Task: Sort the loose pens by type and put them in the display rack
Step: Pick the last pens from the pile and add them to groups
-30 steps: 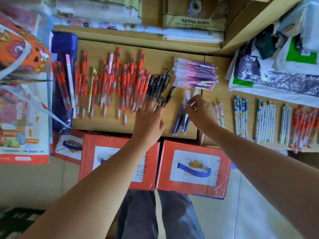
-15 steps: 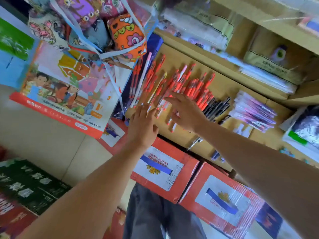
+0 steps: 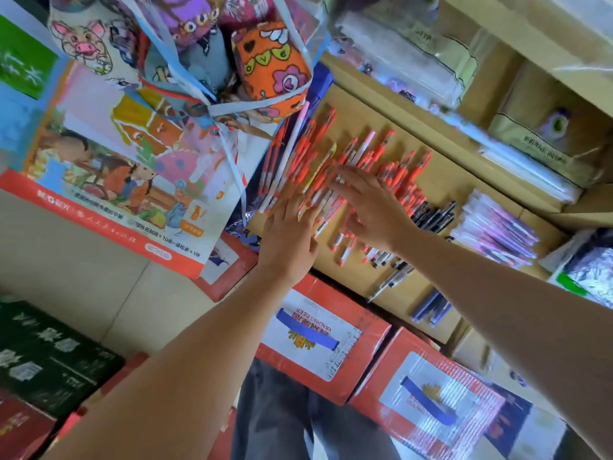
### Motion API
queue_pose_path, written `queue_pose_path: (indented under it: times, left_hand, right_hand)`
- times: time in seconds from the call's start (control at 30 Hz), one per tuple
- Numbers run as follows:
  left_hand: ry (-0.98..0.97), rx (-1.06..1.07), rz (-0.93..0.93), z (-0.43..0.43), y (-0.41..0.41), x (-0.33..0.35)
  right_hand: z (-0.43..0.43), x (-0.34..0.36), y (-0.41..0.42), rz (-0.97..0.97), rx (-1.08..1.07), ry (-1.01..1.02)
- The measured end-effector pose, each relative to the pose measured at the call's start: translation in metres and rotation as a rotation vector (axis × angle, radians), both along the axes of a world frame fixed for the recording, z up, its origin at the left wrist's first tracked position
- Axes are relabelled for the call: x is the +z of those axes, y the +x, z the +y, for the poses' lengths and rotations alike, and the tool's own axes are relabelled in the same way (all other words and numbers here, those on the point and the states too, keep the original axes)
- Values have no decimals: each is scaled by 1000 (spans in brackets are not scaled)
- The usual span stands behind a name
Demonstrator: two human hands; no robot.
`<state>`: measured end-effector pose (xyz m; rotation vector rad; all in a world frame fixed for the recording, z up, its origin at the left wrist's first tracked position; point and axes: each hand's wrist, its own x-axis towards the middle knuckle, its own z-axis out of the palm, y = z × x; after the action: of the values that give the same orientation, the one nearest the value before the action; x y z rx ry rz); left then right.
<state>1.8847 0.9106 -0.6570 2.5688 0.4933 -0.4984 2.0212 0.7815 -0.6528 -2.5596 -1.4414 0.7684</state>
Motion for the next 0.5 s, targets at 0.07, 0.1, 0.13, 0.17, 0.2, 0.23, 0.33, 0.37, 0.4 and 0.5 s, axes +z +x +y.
queue_pose_path:
  times: [0.07,0.1,0.13,0.17,0.2,0.23,0.33,0.37,0.4,0.5]
  left_hand:
    - [16,-10,27,1,2,-1]
    - [23,-15,39,1,2,-1]
    - [26,-18,48,1,2,-1]
    - [28,-19,55,1,3,-2]
    - [28,-14,59,1,4,-1]
    - [27,-6,61,0,4,-1]
    - [45,8,41,0,8,-2]
    - [48,7,34,0,9,-2]
    - [47,4,27,0,11,-4]
    - [27,-6,-2,1,14,-9]
  right_hand:
    - [7,-4,3,32,38,-87]
    - [6,-5,3,40,40,-105]
    - [3,-6,4,45,36,-108]
    - [-2,-6,4,44,32,-106]
    - [-8,-7,5,40,33,-103]
    - [-15,-7,5,37,37,-98]
    - [-27,-7,9,56,10,-60]
    - [-25,-8,12,57,-25,-27]
    - [-21,-10,16,41,-73,17]
    - [-1,-11,31,-67,-282,143]
